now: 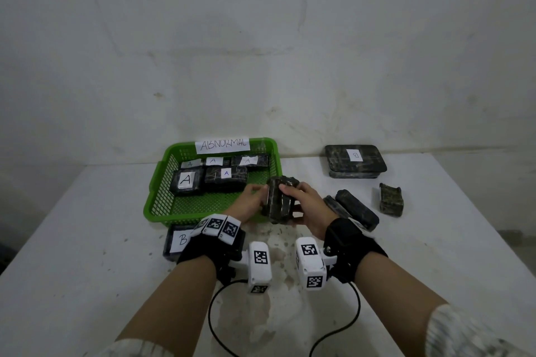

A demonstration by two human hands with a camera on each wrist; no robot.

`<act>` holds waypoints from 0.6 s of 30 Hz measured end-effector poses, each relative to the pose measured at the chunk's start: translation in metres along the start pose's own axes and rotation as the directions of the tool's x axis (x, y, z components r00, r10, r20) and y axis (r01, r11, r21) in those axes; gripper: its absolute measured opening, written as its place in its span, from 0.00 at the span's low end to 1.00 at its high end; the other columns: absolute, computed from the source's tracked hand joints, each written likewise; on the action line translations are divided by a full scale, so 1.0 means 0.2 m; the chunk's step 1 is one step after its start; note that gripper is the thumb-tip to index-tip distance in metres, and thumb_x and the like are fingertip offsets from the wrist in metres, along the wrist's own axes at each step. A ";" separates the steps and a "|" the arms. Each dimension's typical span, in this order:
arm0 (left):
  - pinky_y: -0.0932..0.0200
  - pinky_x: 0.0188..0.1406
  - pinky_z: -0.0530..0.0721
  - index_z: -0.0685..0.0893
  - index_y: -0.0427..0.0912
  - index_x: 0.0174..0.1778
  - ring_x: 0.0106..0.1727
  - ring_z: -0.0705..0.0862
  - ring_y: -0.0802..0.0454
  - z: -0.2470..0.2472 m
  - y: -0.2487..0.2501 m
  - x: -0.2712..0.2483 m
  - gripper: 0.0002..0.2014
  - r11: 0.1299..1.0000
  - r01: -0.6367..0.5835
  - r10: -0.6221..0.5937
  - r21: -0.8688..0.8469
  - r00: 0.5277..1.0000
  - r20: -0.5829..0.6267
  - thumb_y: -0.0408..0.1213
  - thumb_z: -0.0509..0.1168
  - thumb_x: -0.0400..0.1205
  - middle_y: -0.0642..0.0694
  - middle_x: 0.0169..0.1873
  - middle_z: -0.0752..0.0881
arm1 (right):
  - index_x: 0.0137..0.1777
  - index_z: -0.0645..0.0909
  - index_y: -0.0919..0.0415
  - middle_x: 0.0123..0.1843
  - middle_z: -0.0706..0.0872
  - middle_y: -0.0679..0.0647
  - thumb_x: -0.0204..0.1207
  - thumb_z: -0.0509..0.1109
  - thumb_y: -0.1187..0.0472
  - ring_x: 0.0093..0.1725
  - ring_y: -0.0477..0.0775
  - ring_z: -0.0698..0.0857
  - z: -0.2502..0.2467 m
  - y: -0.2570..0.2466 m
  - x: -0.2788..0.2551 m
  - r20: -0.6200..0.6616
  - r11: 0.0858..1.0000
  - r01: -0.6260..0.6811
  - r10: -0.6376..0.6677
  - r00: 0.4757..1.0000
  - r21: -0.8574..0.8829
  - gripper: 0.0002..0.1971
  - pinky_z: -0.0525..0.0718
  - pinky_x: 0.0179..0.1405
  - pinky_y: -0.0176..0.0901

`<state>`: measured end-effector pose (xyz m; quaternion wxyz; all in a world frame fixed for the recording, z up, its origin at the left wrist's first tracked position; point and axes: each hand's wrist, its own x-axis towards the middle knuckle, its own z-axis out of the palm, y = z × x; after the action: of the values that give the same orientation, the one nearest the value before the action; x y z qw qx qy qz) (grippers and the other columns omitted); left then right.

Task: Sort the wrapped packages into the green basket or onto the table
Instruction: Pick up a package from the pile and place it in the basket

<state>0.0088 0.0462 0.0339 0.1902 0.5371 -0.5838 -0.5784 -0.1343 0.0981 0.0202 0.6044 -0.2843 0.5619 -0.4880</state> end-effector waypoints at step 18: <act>0.33 0.59 0.81 0.64 0.46 0.75 0.60 0.82 0.35 0.03 -0.02 0.01 0.27 0.955 0.018 -0.006 -0.297 0.999 0.042 0.38 0.66 0.81 0.34 0.64 0.80 | 0.70 0.60 0.59 0.52 0.83 0.59 0.76 0.74 0.65 0.46 0.55 0.85 -0.01 -0.01 -0.02 -0.020 0.997 0.049 -0.051 0.999 -0.062 0.29 0.87 0.43 0.52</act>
<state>0.0040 0.0488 0.0275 0.2532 0.4943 -0.4907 -0.6714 -0.1368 0.1009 0.0228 0.5769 -0.3115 0.5758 -0.4885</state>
